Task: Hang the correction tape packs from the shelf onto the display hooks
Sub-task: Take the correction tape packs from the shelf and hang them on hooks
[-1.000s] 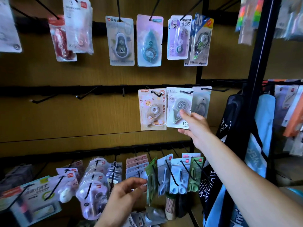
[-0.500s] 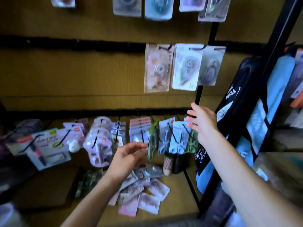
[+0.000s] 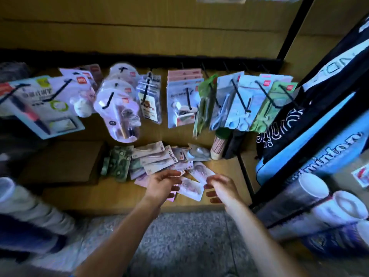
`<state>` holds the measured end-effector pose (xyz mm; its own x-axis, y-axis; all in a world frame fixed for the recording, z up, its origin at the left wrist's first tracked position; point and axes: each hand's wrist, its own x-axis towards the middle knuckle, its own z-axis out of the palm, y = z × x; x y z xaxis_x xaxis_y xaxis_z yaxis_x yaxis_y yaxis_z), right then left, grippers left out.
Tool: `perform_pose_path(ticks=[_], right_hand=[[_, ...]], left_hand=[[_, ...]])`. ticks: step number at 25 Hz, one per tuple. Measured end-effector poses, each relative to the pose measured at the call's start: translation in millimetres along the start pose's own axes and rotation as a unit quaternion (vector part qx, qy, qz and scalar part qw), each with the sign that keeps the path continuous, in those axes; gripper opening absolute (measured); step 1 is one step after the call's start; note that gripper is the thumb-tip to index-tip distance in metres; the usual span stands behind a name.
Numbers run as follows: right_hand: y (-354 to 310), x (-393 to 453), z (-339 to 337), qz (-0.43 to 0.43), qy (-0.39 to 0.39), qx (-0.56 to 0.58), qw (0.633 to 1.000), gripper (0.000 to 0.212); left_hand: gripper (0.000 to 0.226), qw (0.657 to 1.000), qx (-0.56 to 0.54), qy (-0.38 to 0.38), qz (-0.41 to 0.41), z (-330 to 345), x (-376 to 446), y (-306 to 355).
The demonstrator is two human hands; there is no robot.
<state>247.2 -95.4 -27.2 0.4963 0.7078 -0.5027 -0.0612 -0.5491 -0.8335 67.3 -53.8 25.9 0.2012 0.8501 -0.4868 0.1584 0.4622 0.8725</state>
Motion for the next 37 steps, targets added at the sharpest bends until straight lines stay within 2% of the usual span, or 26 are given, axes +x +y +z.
perform_pose_path(ticks=[3, 6, 9, 12, 14, 16, 19, 25, 27, 29, 30, 33, 35, 37], right_hand=[[41, 49, 11, 0.014, -0.007, -0.166, 0.986, 0.004], [62, 82, 31, -0.033, -0.016, -0.313, 0.949, 0.029], [81, 113, 60, -0.094, -0.048, -0.448, 0.888, 0.051], [99, 133, 82, -0.124, -0.050, -0.552, 0.823, 0.060], [105, 143, 91, -0.140, -0.027, -0.558, 0.817, 0.066], [103, 151, 93, -0.142, -0.009, -0.532, 0.835, 0.073], [105, 152, 92, -0.138, 0.008, -0.540, 0.830, 0.070], [121, 108, 74, -0.016, 0.078, -0.412, 0.908, 0.068], [115, 88, 65, 0.032, 0.081, -0.271, 0.958, 0.068], [107, 69, 57, 0.018, 0.098, -0.116, 0.988, 0.072], [102, 60, 55, -0.009, 0.101, -0.063, 0.993, 0.071], [65, 16, 42, -0.075, 0.072, 0.134, 0.985, 0.046], [37, -16, 32, -0.114, 0.050, 0.204, 0.971, 0.040], [11, -45, 17, -0.167, 0.067, 0.252, 0.951, 0.025]], left_hand=[[0.021, 0.999, -0.004, 0.022, -0.046, -2, 31, -26], [0.021, 0.996, -0.020, 0.040, -0.074, -6, 59, -45], [0.020, 0.995, -0.025, 0.053, -0.085, -11, 81, -59], [0.021, 0.993, -0.024, 0.056, -0.101, -16, 91, -72], [0.021, 0.993, -0.020, 0.058, -0.104, -20, 94, -76], [0.021, 0.993, -0.016, 0.059, -0.103, -23, 95, -80], [0.020, 0.991, -0.014, 0.068, -0.111, -26, 93, -83], [0.019, 0.992, -0.015, 0.067, -0.109, -18, 82, -83], [0.021, 0.993, -0.015, 0.056, -0.098, -10, 73, -76], [0.023, 0.995, -0.025, 0.043, -0.086, -1, 59, -66], [0.023, 0.996, -0.029, 0.037, -0.079, 2, 51, -60], [0.020, 0.999, -0.024, 0.016, -0.033, 9, 21, -29], [0.018, 1.000, -0.014, 0.002, 0.012, 10, 0, -1], [0.017, 0.998, 0.001, -0.006, 0.064, 8, -18, 24]])
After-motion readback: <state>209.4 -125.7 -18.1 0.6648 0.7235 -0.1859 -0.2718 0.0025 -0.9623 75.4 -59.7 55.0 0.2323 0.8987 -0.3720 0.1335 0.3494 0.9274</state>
